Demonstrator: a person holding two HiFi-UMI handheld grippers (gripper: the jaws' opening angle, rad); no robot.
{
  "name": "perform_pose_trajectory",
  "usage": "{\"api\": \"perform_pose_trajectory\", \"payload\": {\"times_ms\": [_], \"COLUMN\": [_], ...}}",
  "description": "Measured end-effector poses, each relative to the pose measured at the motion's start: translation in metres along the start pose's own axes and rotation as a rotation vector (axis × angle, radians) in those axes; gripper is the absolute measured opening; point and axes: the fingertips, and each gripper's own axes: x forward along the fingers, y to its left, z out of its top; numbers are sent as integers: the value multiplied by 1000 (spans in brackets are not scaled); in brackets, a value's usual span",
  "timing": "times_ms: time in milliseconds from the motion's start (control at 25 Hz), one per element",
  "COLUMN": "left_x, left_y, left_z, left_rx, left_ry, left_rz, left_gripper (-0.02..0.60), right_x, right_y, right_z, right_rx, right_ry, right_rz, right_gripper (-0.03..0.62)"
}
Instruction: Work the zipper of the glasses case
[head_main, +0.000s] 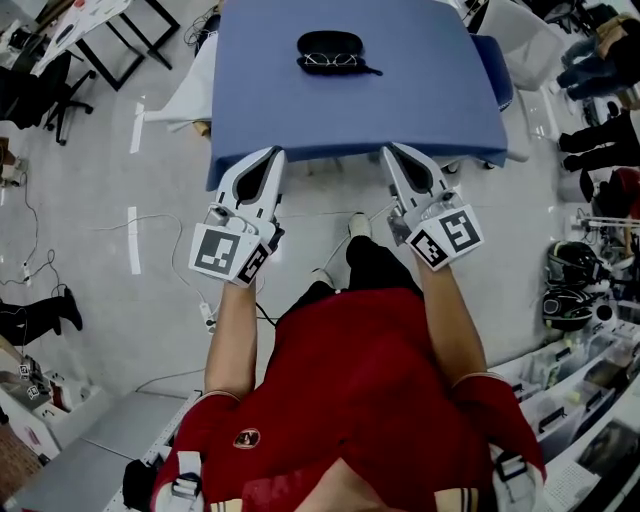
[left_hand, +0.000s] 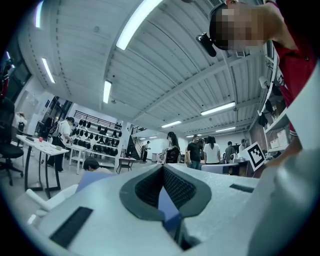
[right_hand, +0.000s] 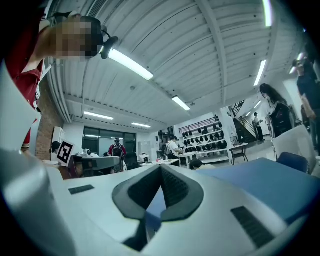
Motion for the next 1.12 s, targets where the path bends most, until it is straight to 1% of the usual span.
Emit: {"api": "perform_pose_trajectory", "payload": {"times_ms": [120, 240, 440, 640, 880, 1120], "left_x": [10, 29, 59, 105, 164, 217], "left_y": [10, 17, 39, 61, 87, 110], "left_z": [1, 1, 2, -2, -10, -21], "left_rx": [11, 28, 58, 75, 95, 132], "left_ry": [4, 11, 32, 59, 91, 134], "left_rz": [10, 17, 55, 85, 128, 169], "left_gripper": [8, 8, 8, 8, 8, 8], "right_x": [12, 24, 53, 86, 121, 153], "right_y": [-10, -30, -63, -103, -155, -193], "right_z": [-2, -1, 2, 5, -2, -13], "right_rx": [-4, -15, -47, -80, -84, -100], "right_ry": [-3, -11, -17, -5, 28, 75], "right_rz": [10, 15, 43, 80, 124, 196], "right_gripper": [-6, -6, -6, -6, -6, -6]}}
